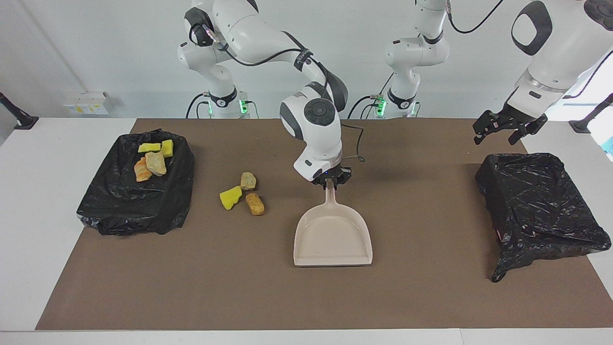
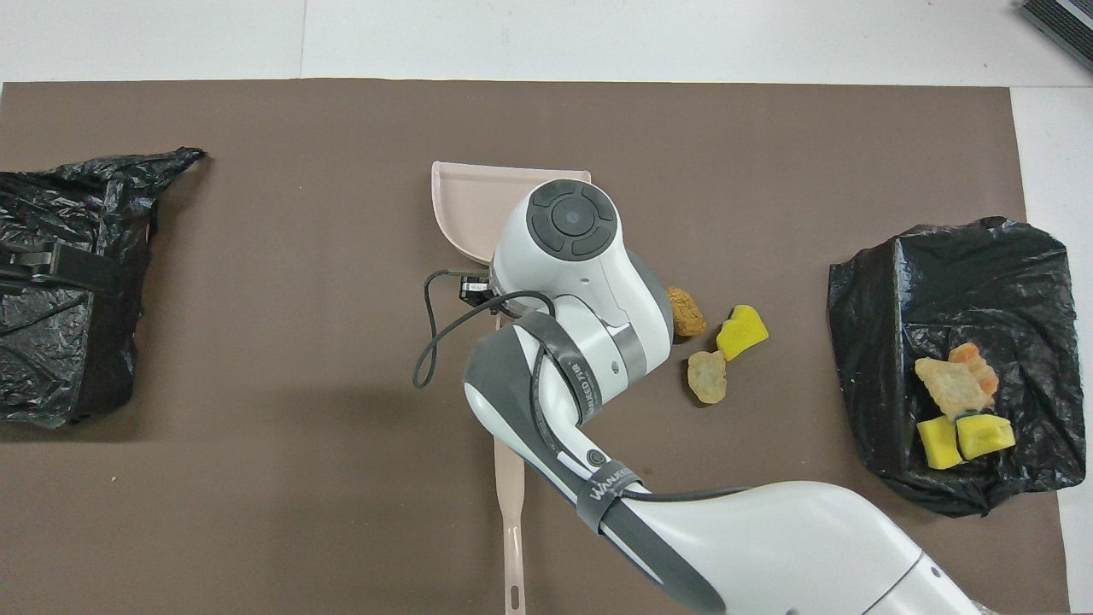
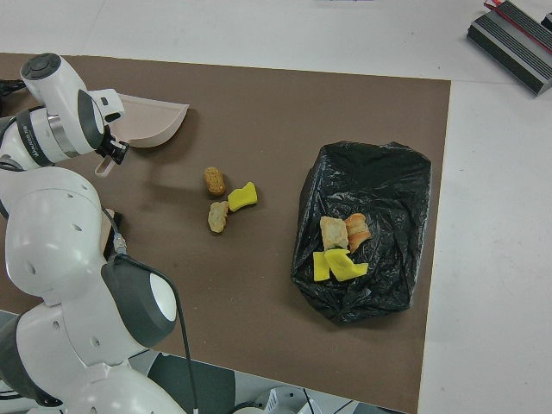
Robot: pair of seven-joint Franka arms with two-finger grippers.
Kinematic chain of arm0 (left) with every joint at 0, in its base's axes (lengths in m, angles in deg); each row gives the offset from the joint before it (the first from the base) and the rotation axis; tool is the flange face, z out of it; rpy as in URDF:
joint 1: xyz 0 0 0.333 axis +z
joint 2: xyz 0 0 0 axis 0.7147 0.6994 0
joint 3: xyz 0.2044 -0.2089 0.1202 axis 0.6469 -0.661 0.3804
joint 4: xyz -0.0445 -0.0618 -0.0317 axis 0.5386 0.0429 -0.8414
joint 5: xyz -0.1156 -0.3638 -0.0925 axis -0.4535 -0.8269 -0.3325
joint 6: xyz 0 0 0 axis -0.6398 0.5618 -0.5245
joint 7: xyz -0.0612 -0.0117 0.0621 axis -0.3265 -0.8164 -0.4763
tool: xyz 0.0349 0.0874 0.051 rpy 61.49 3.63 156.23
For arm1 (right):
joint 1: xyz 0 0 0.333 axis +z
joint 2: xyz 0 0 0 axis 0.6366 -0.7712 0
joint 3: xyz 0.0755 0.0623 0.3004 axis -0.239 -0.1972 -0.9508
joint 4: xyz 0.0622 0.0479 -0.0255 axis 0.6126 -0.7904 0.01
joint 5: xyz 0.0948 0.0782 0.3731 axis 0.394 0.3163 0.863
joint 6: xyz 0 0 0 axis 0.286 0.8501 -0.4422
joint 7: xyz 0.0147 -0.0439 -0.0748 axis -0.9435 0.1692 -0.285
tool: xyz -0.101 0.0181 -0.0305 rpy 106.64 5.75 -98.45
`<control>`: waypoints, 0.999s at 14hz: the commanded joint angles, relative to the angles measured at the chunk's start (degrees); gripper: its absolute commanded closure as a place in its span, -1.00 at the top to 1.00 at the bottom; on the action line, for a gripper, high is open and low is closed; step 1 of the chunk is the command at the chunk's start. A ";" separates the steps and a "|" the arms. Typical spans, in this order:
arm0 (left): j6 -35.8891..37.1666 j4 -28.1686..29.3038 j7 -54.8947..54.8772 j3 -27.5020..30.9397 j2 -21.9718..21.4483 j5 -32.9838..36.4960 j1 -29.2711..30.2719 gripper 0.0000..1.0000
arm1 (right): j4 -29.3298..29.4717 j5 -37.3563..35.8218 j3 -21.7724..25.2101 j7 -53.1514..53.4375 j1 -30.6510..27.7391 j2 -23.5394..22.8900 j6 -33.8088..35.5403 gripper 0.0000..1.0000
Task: Sweep and dump trash in bin
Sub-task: 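Release the dustpan and withdraw the right gripper while the left gripper reaches in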
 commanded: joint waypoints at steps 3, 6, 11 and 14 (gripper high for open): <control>-0.25 0.74 -0.22 -0.17 -0.84 0.29 -1.51 1.00 | -0.64 1.41 -0.29 -0.67 -0.38 -2.16 -3.17 -0.45; -2.52 2.41 -0.40 -0.09 -0.41 0.29 -3.62 1.00 | -0.47 0.62 -0.29 -3.91 -0.11 -2.08 -2.73 1.00; -10.00 4.53 2.58 -0.09 2.14 0.29 -5.99 1.00 | -0.56 1.40 -0.29 -4.45 -0.64 0.55 3.92 1.00; -12.45 5.23 2.67 -0.09 4.95 0.38 -8.10 1.00 | -2.30 0.62 -0.38 -4.37 0.59 6.16 12.46 1.00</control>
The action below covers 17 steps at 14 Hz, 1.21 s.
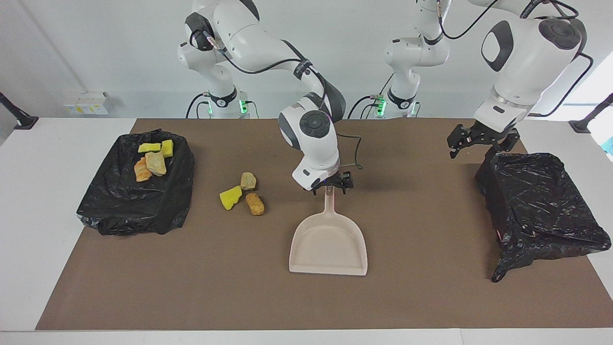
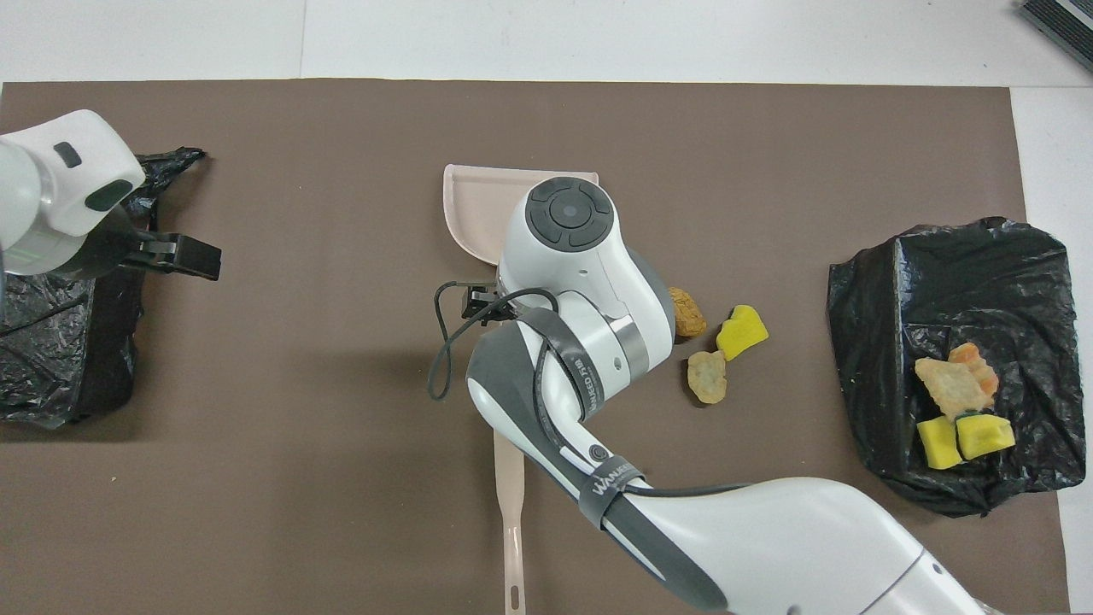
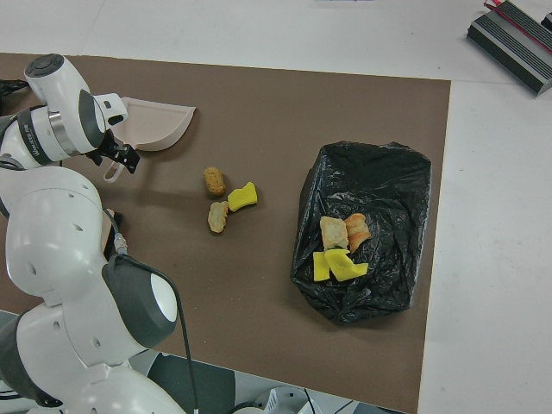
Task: Sweep and dump trash in bin
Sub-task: 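Release the dustpan and withdraw the right gripper while the left gripper reaches in, then grasp the dustpan with the left gripper while the right gripper grasps the brush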
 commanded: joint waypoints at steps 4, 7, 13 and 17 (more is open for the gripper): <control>-6.79 1.19 1.34 0.70 2.84 0.30 -3.09 1.00 | -14.64 1.23 -0.57 -1.52 2.98 17.00 7.43 1.00; -9.15 -0.74 5.46 0.70 9.16 0.74 -8.27 1.00 | -24.39 2.55 -0.58 -0.90 8.07 23.78 7.27 1.00; -15.05 -1.28 12.59 0.70 14.00 0.74 -17.23 1.00 | -43.49 7.65 -0.66 0.15 15.19 33.56 -3.98 1.00; -15.49 -2.33 19.17 0.70 15.42 0.74 -21.28 1.00 | -47.27 7.91 -0.57 3.66 19.68 31.89 -11.53 1.00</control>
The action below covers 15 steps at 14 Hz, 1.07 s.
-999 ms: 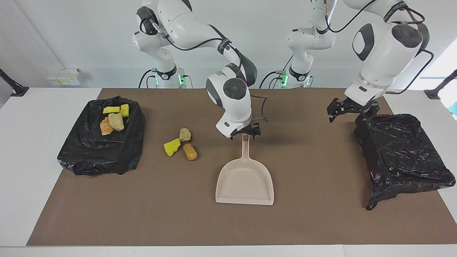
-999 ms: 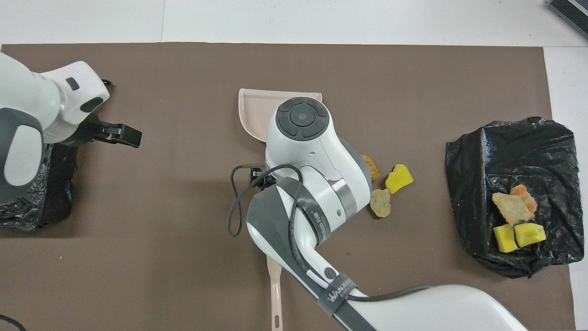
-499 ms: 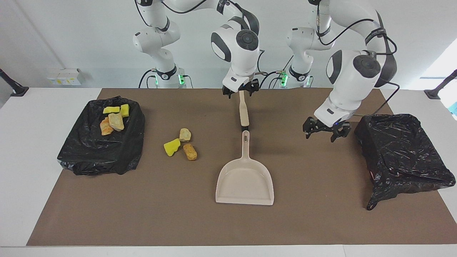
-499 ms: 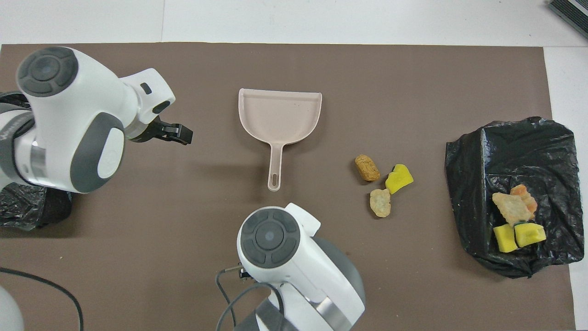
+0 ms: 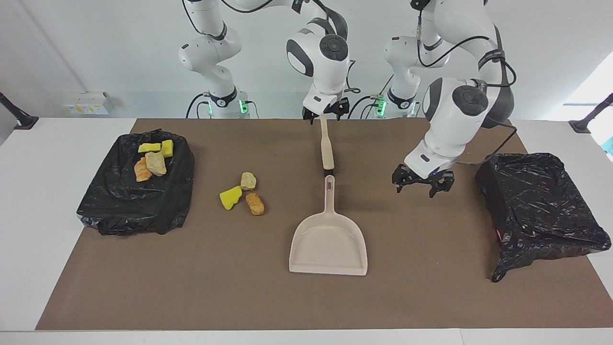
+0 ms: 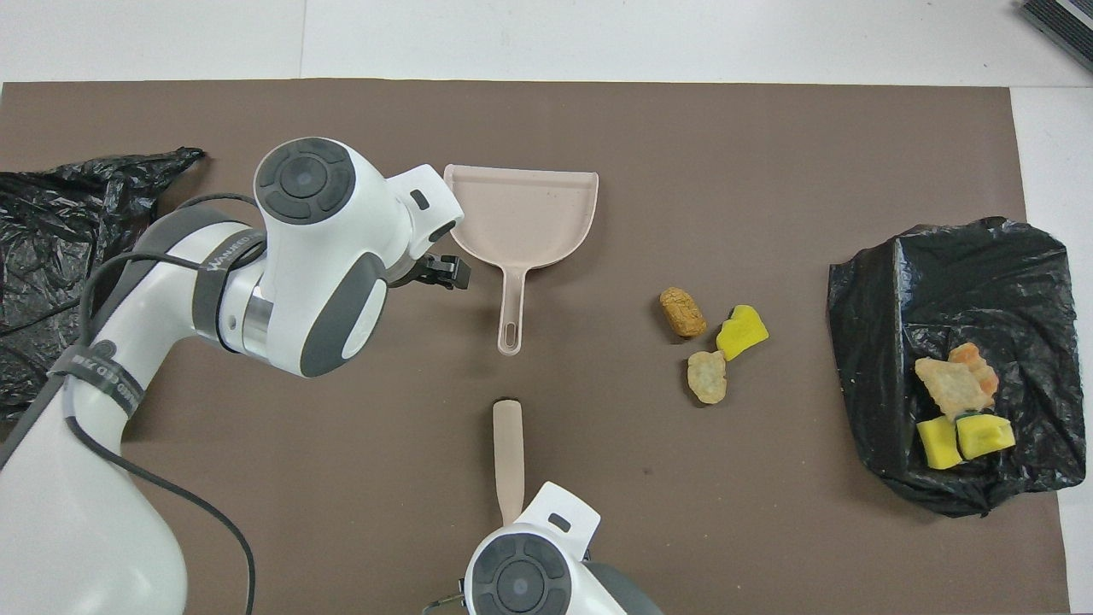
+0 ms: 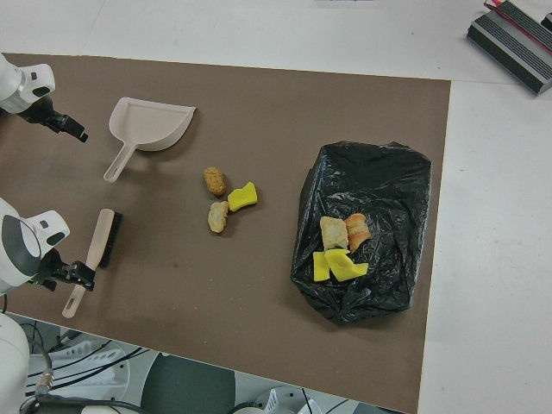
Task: Sweep and dump trash in bin
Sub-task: 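Grasp the dustpan with the left gripper while the right gripper grasps the brush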
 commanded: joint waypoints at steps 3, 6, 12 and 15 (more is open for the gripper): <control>0.02 -6.41 7.60 0.98 4.91 0.92 -5.49 1.00 | -3.37 1.45 0.27 1.41 1.59 -1.11 -6.81 1.00; -0.06 -7.03 10.58 1.33 8.59 2.57 -10.05 1.00 | -3.81 1.45 0.27 1.41 2.03 -3.32 -11.31 1.00; 1.68 -8.79 11.99 1.16 10.11 2.76 -10.15 0.86 | -3.46 0.05 0.45 0.89 1.94 -3.76 -10.96 0.40; 2.66 -8.80 11.99 1.15 9.84 0.14 -9.98 0.35 | -3.46 -2.32 0.45 0.27 1.33 -3.93 -11.22 -0.09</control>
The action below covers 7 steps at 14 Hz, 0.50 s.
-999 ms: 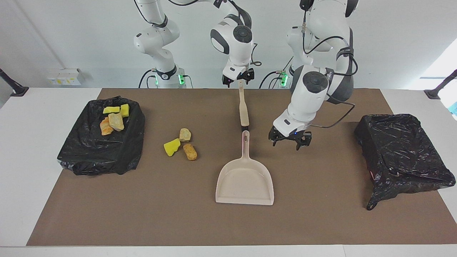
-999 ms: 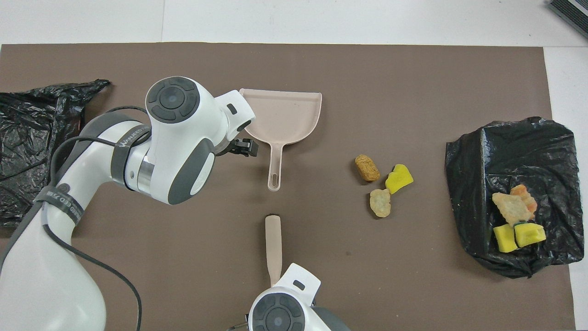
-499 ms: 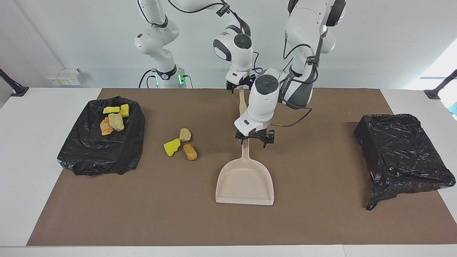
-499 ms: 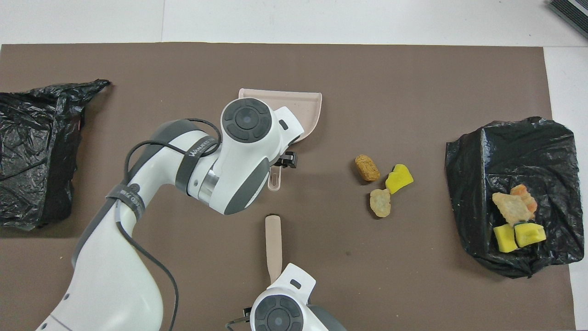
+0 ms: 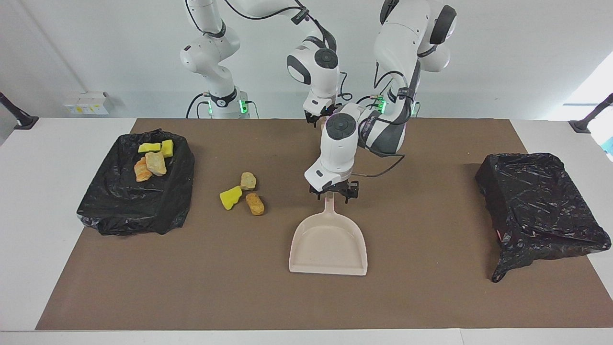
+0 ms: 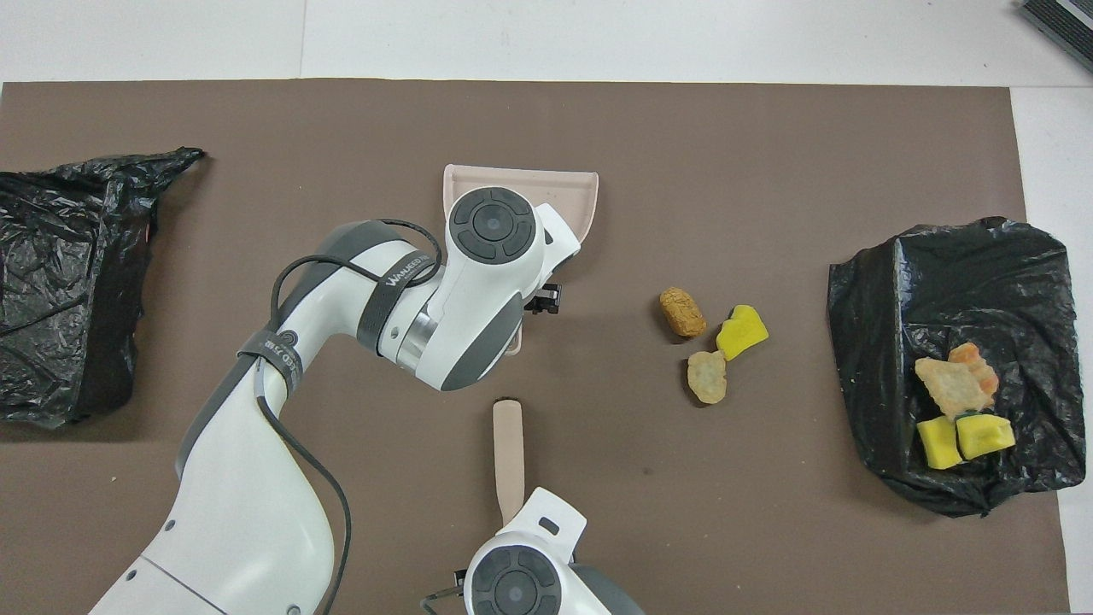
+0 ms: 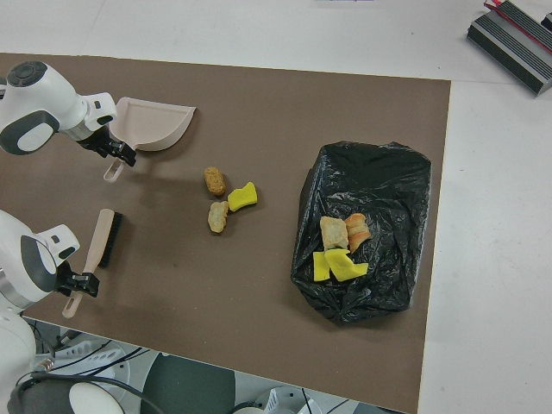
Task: Sweep and dump trash in bin
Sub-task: 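Grasp the dustpan with the left gripper while the right gripper grasps the brush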
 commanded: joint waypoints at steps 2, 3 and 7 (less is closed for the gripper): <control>2.03 -1.19 0.58 0.42 -0.06 -1.79 -0.25 -0.44 | 0.15 -2.43 0.23 -1.44 -0.47 -0.47 -1.56 -1.00; 1.08 -0.93 0.06 0.42 -0.24 -1.27 -0.08 -0.99 | 0.94 -2.70 0.23 -1.01 -0.91 -1.08 -1.21 -1.00; 1.59 -1.01 -0.73 0.69 -0.50 -0.65 1.58 -1.00 | 2.88 -2.79 0.40 -1.97 -3.54 -1.09 0.98 -1.00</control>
